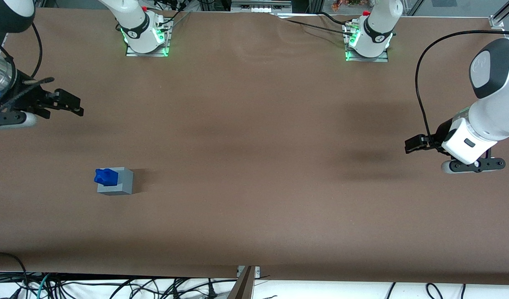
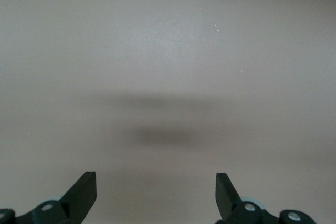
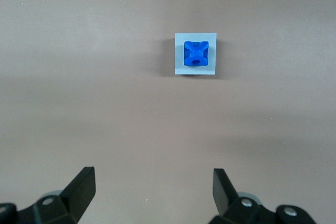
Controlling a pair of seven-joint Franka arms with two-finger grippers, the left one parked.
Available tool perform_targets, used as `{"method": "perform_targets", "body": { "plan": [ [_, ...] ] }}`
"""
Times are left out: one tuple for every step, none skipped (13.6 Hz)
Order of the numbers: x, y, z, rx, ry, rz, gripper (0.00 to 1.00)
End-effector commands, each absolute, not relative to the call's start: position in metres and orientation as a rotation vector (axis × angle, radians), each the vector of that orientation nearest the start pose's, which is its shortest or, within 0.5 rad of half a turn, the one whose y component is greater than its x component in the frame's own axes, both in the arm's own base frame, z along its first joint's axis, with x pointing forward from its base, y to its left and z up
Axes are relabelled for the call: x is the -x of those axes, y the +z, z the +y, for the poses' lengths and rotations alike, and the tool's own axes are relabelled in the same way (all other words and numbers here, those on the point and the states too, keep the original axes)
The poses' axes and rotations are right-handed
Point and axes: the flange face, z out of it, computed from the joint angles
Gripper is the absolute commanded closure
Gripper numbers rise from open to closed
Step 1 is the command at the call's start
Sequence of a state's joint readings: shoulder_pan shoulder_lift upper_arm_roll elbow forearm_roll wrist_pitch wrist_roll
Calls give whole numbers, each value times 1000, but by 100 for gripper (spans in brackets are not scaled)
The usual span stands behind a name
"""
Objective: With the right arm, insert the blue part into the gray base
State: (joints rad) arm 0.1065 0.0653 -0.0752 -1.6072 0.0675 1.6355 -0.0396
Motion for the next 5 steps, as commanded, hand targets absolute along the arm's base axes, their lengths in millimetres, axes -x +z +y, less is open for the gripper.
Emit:
{"method": "perform_targets", "body": {
  "plan": [
    [-576,569,28,3077,110,-101,1],
    [-576,571,27,3082,116,-100,1],
    [-576,572,27,3086,116,-101,1],
    [-577,578,25,3108,98,-107,1],
    [-577,578,25,3111,100,-107,1]
  ]
}}
